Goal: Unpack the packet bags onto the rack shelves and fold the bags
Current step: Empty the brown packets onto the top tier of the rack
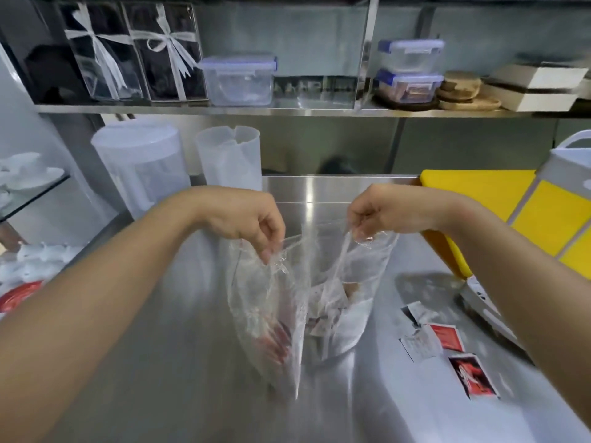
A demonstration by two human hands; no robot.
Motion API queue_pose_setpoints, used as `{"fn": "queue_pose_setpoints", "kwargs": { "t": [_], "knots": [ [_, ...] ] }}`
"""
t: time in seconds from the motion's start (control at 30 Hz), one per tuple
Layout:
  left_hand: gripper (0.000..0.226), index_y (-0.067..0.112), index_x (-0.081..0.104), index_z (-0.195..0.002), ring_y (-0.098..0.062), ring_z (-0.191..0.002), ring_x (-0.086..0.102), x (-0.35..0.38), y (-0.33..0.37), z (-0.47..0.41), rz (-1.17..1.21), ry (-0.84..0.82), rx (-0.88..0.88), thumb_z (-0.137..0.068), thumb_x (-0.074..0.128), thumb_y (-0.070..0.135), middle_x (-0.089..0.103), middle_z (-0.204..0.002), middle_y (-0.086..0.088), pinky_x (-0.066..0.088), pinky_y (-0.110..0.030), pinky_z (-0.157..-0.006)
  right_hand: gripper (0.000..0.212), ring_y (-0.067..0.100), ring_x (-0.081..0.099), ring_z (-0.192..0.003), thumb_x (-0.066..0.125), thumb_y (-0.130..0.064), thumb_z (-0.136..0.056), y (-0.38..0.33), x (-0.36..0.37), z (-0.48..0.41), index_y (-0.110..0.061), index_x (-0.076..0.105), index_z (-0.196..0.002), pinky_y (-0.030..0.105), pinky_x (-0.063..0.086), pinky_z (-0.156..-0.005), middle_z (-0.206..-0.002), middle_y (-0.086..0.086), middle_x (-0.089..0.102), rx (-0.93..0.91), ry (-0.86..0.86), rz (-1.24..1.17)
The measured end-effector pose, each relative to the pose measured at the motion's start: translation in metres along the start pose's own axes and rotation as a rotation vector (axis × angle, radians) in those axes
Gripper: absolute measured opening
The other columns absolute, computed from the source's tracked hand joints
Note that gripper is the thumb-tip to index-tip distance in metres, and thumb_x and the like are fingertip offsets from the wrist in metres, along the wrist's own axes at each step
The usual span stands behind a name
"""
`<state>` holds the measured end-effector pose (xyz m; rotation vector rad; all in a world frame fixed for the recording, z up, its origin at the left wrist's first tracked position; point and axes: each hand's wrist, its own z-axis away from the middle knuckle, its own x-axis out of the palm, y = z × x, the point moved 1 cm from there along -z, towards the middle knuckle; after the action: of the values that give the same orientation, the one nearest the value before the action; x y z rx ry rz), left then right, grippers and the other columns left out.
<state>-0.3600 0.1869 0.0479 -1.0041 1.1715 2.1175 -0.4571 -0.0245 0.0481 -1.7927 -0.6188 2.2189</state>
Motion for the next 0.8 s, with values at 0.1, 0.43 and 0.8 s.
{"fn": "queue_pose_setpoints", "kwargs": {
  "t": [0.1,0.43,0.8],
  "knots": [
    [0.022,0.029,0.067,-0.061,0.004,-0.061,0.062,0.000,-0.008,-0.011,-0.010,-0.152,-0.033,-0.072,0.075,0.012,0.069,-0.059,0.015,0.043,-0.011,-0.062,0.009,0.003,0.053,-0.060,0.066,-0.009,-0.081,0.010,0.001,-0.011,-0.010,0.065,-0.072,0.016,0.043,-0.062,-0.063,-0.006,0.060,0.056,-0.088,-0.041],
    [0.008,0.013,0.063,-0.080,-0.009,-0.073,0.062,0.014,-0.094,-0.102,-0.101,-0.047,-0.194,-0.081,0.065,0.006,0.068,-0.075,0.004,0.047,-0.029,-0.074,0.019,0.016,0.051,-0.067,0.056,0.001,-0.081,0.081,0.036,-0.099,-0.011,0.060,-0.066,0.021,0.038,-0.054,-0.067,-0.002,0.058,0.230,-0.054,0.117],
    [0.016,0.012,0.053,-0.100,-0.022,-0.089,0.051,0.068,-0.194,-0.180,-0.113,0.081,-0.350,-0.085,0.057,0.014,0.061,-0.106,-0.009,0.040,-0.032,-0.078,0.016,0.029,0.059,-0.089,0.053,-0.010,-0.082,0.164,0.094,-0.185,0.000,0.065,-0.087,0.029,0.044,-0.073,-0.097,0.017,0.067,0.330,-0.112,0.126]
  ]
}}
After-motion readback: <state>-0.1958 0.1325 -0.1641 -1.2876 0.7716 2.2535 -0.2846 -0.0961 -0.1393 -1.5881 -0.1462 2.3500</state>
